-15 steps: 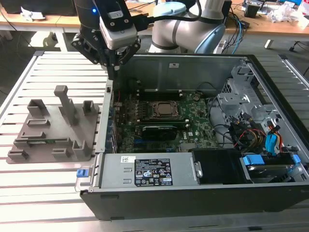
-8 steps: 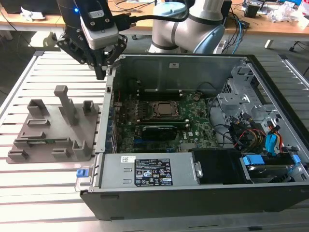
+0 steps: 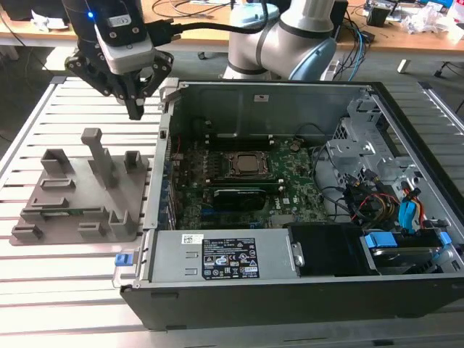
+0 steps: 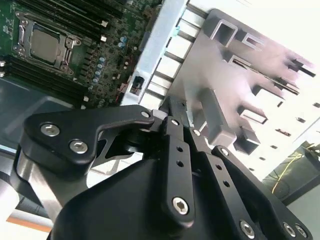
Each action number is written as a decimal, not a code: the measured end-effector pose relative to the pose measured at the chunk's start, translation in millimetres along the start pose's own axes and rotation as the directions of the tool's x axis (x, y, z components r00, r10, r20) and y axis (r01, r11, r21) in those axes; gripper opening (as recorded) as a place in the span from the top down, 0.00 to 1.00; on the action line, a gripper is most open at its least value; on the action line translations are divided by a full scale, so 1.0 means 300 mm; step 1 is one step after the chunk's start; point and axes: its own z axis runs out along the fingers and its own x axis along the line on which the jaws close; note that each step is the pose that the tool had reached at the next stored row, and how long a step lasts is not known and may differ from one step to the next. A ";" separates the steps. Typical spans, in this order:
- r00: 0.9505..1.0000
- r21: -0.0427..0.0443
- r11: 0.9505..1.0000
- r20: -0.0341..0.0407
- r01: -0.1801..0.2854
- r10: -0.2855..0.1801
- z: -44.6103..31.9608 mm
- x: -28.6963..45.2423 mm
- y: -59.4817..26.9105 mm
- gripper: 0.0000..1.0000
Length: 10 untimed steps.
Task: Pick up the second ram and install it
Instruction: 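Reach for the second ram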
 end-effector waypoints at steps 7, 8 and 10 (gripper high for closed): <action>1.000 0.000 1.000 0.000 0.000 0.000 -0.001 0.076 -0.006 0.89; 1.000 0.000 1.000 0.000 0.000 0.000 -0.002 0.105 -0.008 0.89; 1.000 0.000 1.000 0.000 0.000 0.000 -0.002 0.139 -0.010 0.89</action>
